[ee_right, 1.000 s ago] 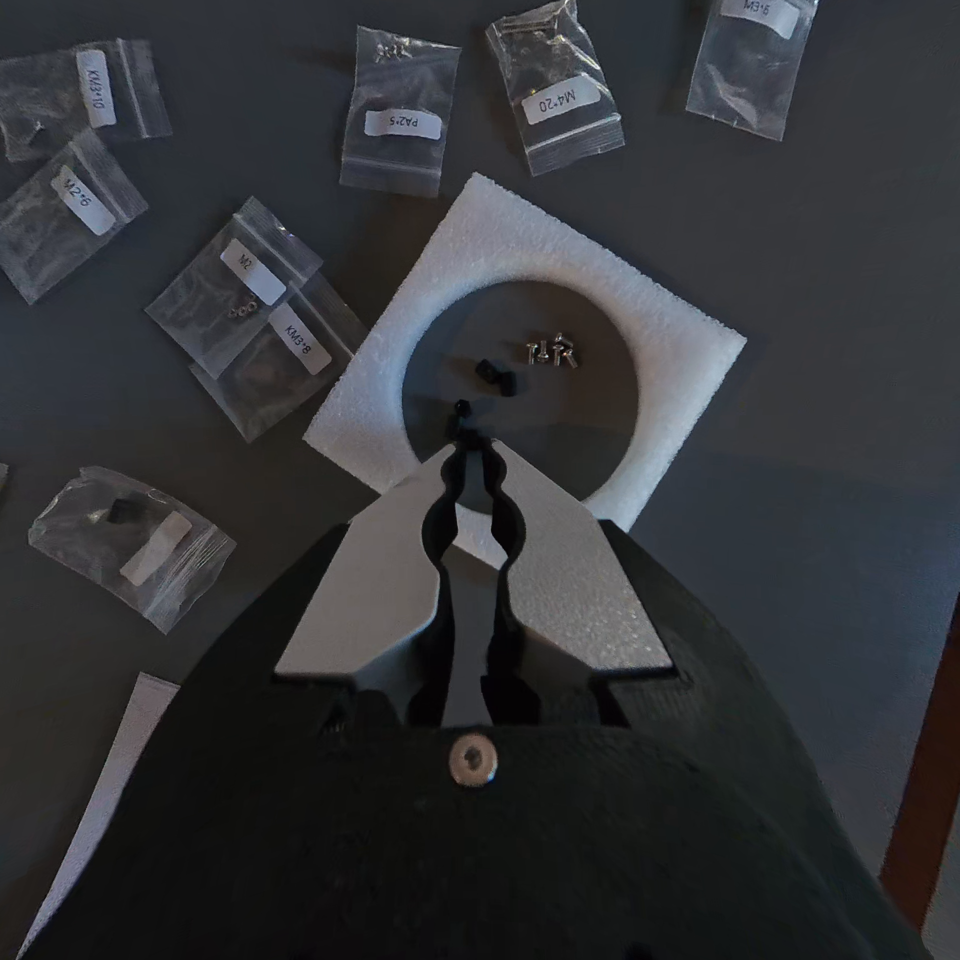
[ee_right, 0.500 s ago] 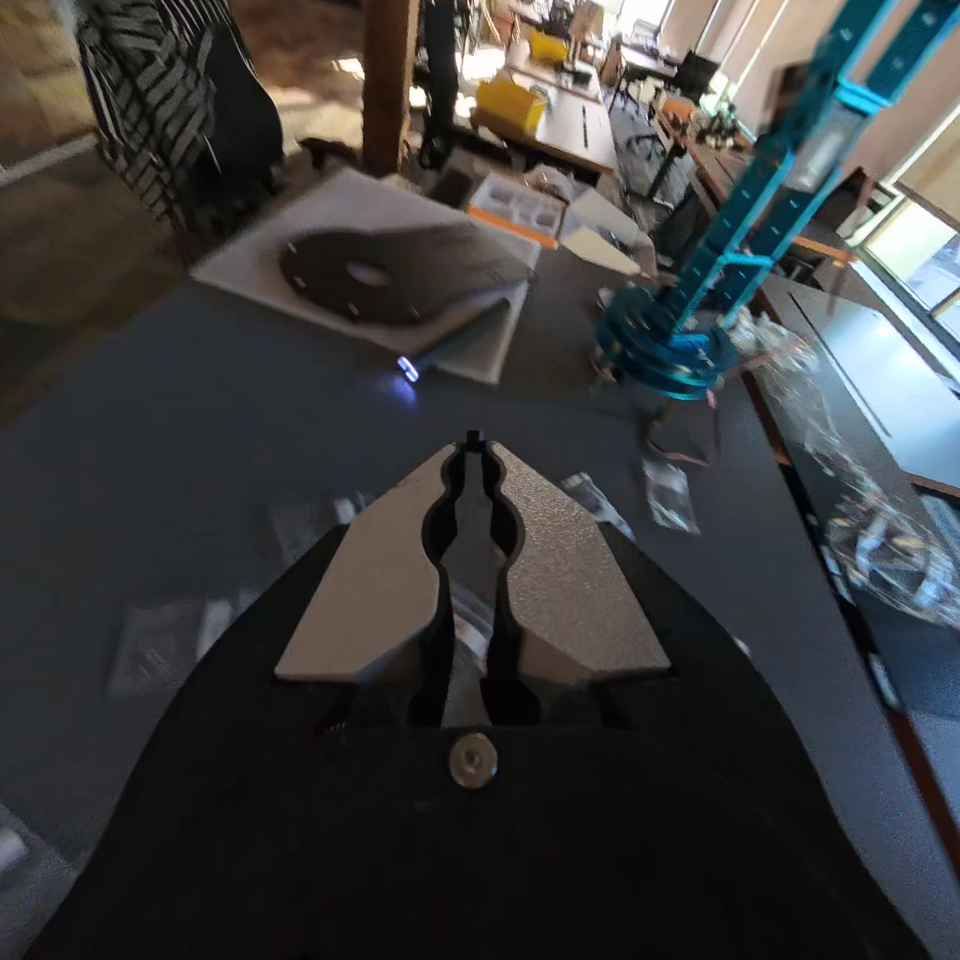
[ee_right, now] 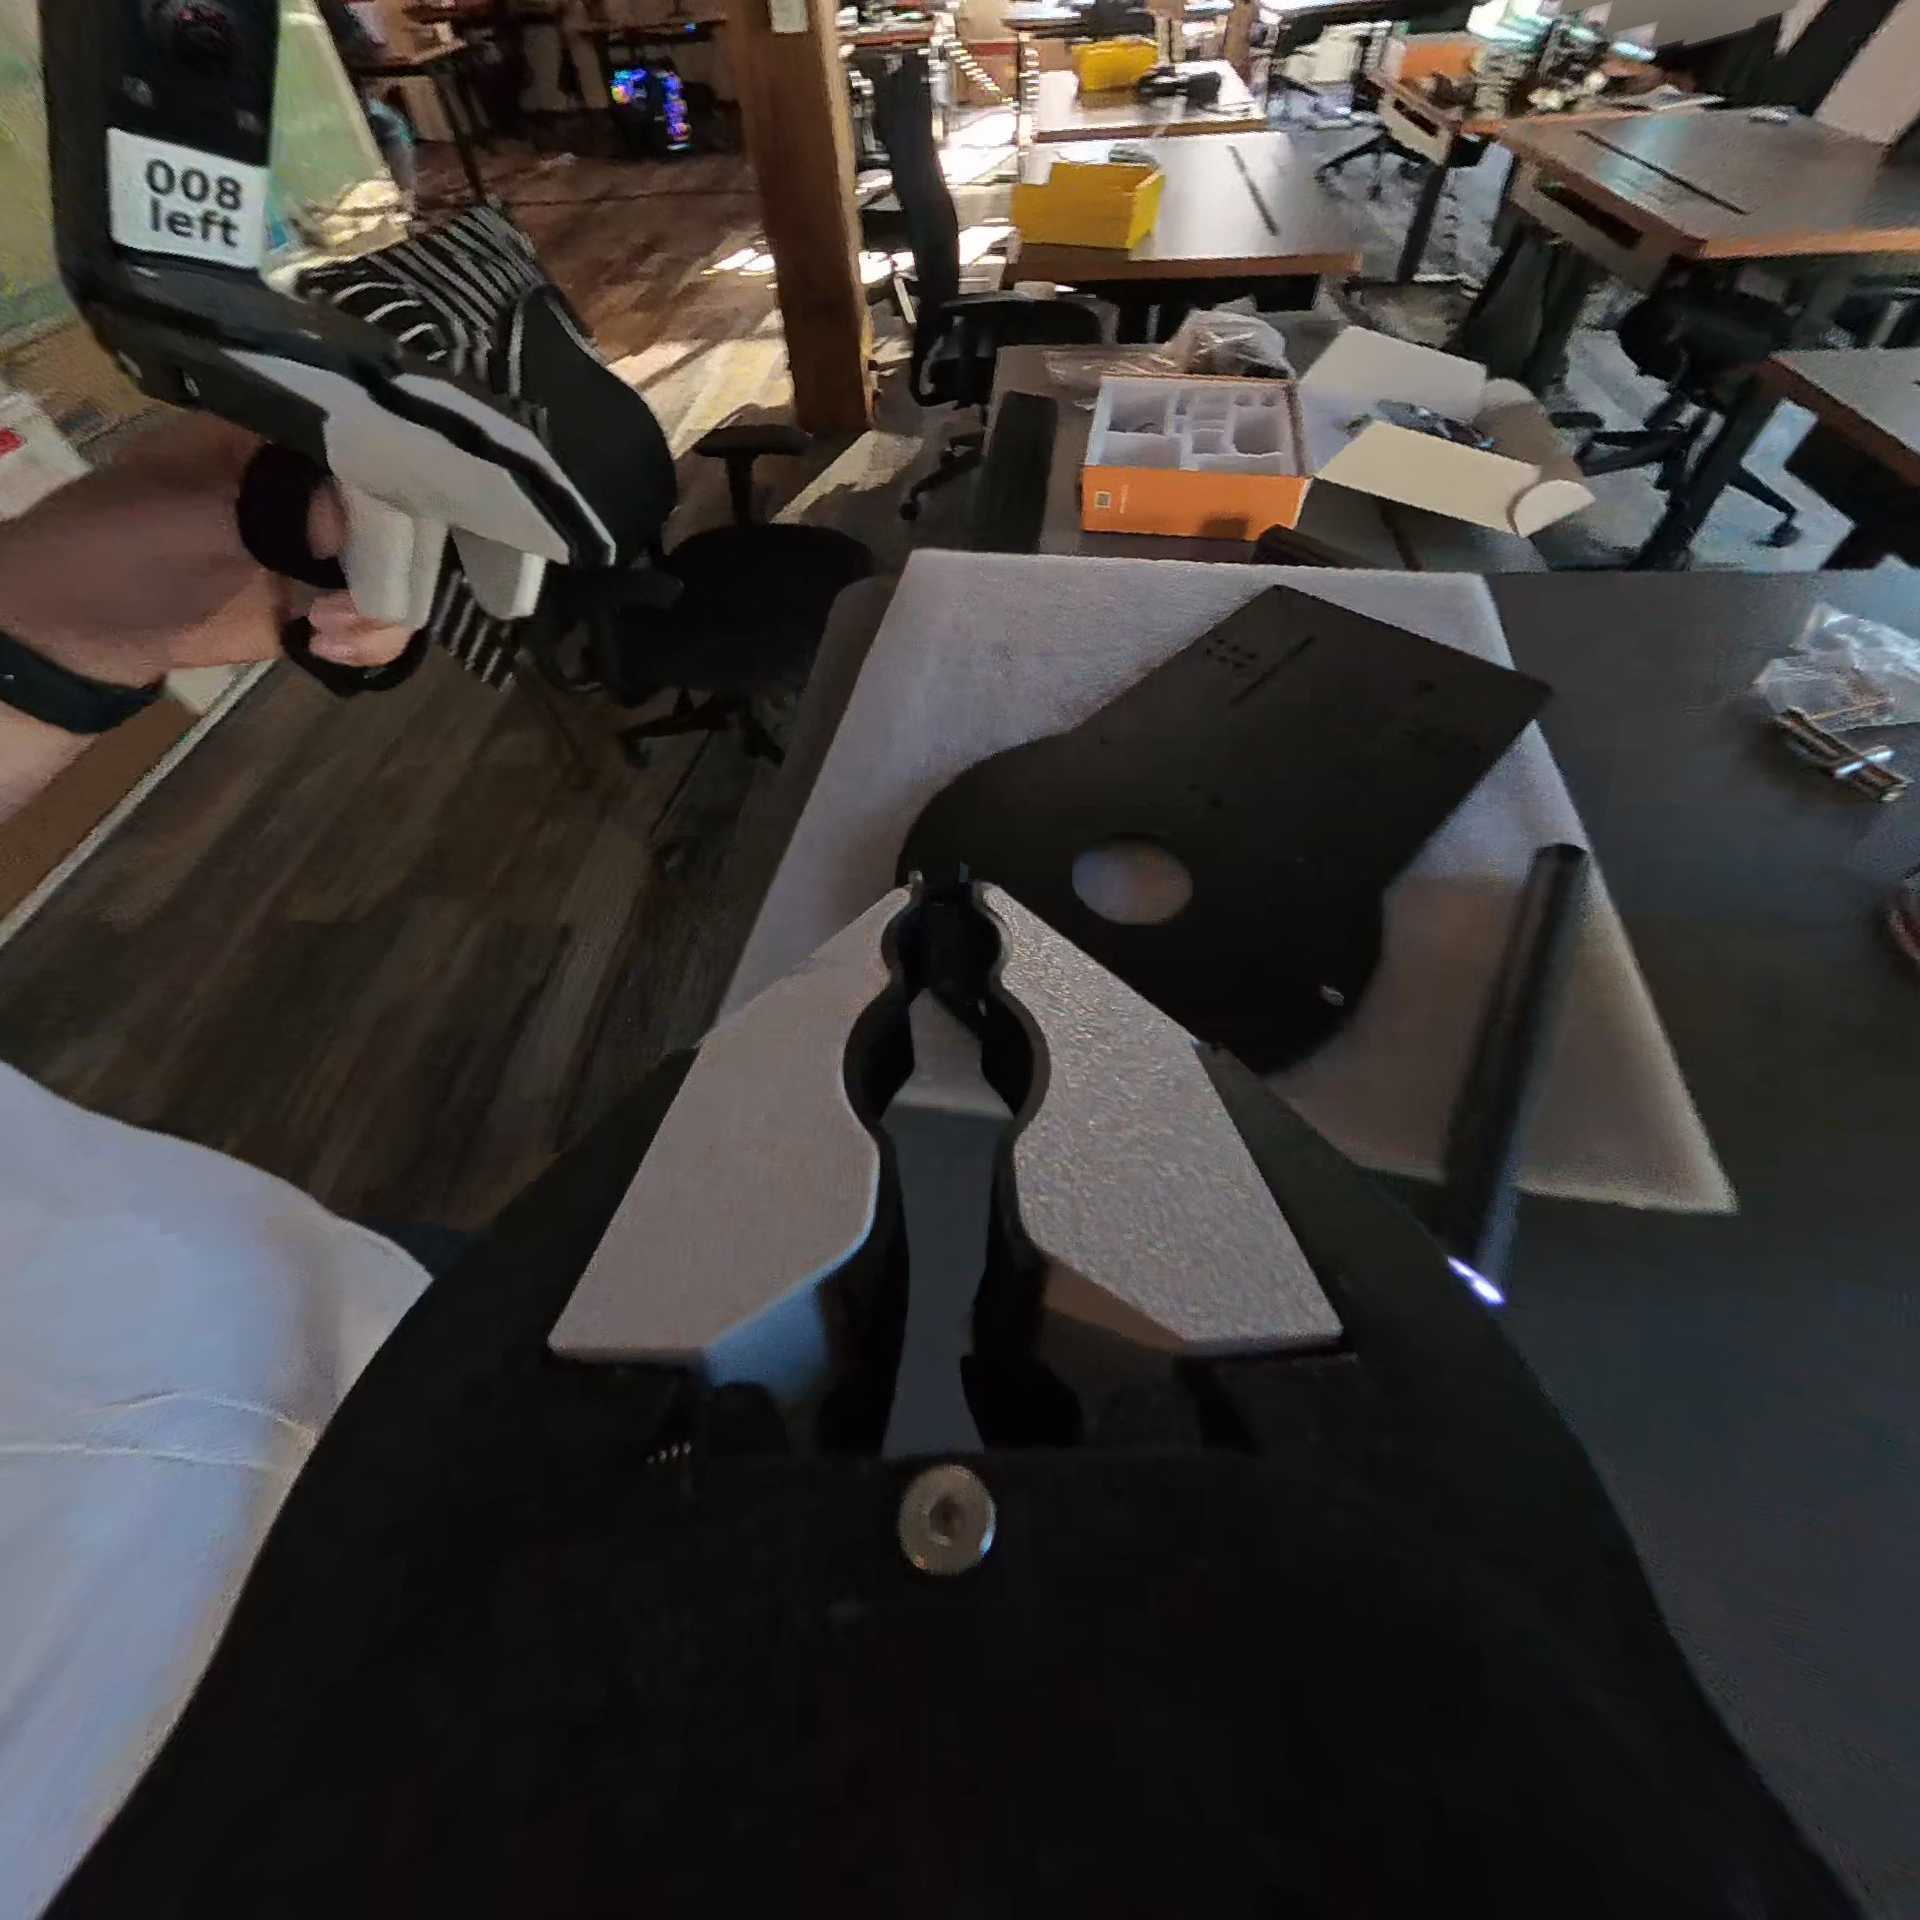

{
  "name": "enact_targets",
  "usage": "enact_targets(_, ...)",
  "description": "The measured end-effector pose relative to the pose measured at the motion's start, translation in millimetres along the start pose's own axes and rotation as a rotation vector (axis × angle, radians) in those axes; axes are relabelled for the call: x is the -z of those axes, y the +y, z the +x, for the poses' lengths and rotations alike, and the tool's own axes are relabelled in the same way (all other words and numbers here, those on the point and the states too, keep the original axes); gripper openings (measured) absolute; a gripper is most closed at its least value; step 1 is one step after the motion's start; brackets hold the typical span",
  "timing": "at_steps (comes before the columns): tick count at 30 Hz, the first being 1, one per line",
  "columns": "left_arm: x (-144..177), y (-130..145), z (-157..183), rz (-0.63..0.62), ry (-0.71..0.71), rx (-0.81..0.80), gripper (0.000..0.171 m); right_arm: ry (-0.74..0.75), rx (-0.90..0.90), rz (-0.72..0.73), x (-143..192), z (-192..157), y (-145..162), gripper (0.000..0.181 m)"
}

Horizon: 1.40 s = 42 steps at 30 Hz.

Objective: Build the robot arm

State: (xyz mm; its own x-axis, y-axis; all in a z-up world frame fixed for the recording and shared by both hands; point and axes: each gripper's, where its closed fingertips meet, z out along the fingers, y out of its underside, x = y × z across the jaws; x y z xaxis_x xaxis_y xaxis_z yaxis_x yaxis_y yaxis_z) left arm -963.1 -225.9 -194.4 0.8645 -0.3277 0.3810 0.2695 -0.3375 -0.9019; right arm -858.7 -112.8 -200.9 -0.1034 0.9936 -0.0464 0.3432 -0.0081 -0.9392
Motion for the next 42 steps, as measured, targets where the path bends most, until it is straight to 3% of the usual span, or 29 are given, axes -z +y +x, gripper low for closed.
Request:
enact_targets(4,40.0,4.2,-63.2,-0.123,0.067,-0.014,0.007,0.179,-0.125,-0.034,-52.9,-6.9,10.8,0.004)
enact_targets(8,54.0,-7.0,-108.0,-0.22,0.143,-0.058,0.006,0.295,-0.227,-0.067,-80.5,-20.5,24.2,0.004)
enact_targets(14,18.5,-43.3,-138.1,-0.189,0.287,-0.07,0.004,0.469,-0.213,-0.154,-106.1,-26.6,35.2,0.004)
enact_targets(20,-22.5,-71.2,-138.5,-0.2,0.381,-0.092,0.001,0.495,-0.198,-0.149,-151.6,-22.5,30.5,0.004)
enact_targets(24,-34.1,-75.4,-143.2,-0.283,0.428,-0.148,0.001,0.545,-0.268,-0.298,-160.9,-13.2,44.3,0.004)
enact_targets(31,-43.0,-73.4,-145.8,-0.352,0.655,-0.184,0.002,0.696,-0.307,-0.342,-168.2,-7.3,41.3,0.004)
enact_targets(37,-20.6,-55.1,-178.2,-0.528,0.935,-0.304,0.0,0.875,-0.362,-0.398,-163.2,-5.8,42.7,0.013)
enact_targets(40,1.5,-61.3,-196.6,-0.589,1.024,-0.331,0.0,0.873,-0.397,-0.443,-167.2,-6.9,30.3,0.018)
enact_targets(42,15.0,-65.6,-215.7,-0.609,1.02,-0.369,0.003,0.868,-0.346,-0.59,-166.3,-6.7,31.6,0.016)
